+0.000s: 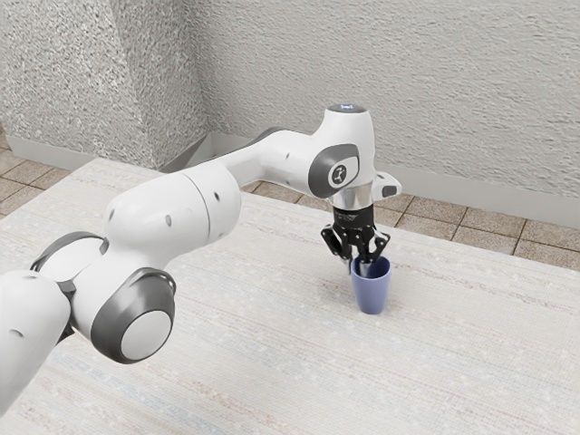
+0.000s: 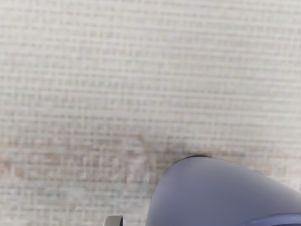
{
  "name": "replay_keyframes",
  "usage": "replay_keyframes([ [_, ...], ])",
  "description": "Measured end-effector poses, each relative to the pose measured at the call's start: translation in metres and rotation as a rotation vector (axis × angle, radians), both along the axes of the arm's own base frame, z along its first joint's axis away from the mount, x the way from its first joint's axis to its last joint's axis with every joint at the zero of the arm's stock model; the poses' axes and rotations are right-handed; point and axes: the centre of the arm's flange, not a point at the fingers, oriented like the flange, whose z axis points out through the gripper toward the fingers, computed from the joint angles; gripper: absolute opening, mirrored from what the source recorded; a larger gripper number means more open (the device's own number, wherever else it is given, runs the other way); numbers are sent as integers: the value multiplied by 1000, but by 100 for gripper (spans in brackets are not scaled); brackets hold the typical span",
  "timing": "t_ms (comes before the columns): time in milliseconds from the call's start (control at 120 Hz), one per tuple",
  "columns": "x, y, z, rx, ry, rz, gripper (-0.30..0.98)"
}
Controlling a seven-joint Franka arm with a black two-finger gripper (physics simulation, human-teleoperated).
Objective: Place the right cup onto the left cup
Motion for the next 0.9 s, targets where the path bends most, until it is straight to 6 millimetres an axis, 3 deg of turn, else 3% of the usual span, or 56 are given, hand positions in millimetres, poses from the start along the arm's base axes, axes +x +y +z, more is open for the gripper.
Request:
replay_keyframes([
  [292,-1,0,10,2,-9,2,-7],
  [567,-17,2,84,-5,-56,0,-9],
  [717,-33,17,122,-7,-60,12,-10],
  [900,-69,40,162,3,-52,29,-10],
])
